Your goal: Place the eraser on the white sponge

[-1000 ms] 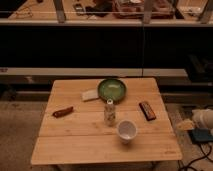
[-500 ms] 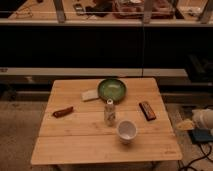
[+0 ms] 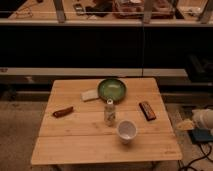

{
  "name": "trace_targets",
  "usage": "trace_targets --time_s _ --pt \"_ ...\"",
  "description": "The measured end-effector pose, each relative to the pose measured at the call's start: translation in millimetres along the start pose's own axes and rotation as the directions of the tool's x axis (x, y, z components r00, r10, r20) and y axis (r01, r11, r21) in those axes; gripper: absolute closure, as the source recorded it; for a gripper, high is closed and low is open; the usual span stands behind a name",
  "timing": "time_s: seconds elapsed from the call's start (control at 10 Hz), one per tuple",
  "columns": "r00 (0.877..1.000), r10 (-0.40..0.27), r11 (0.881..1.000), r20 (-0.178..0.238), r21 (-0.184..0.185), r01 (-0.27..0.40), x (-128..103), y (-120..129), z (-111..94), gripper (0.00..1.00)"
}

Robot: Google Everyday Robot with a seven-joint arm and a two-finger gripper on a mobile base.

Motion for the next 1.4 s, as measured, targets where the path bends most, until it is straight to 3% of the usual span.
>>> trace_targets --time_s 0.2,0.3,0.5,0.7,0.9,1.1,1.4 --pt "1.000 -0.016 1.000 -0.007 0.009 0.016 -2.8 3.8 1.5 0.20" --pt "0.999 -0.053 0.998 -0.013 0.023 0.053 -15.3 15.1 8.3 0.20" --pt "0.991 -0.137 0.990 0.000 0.039 0.137 -53.8 52.6 26.4 0.20" --pt "0.979 -0.204 0.979 0.016 0.026 0.204 -87.6 98.0 47.1 0.20" --pt "0.974 -0.223 0.975 0.030 0.017 0.223 -108.2 122.5 61.8 0.20" --pt "0.976 -0.213 0.977 0.049 0.029 0.211 -129.7 125.6 73.6 0.20" --pt "0.987 -0.149 0.988 0.060 0.039 0.147 -141.6 108.2 91.4 0.20"
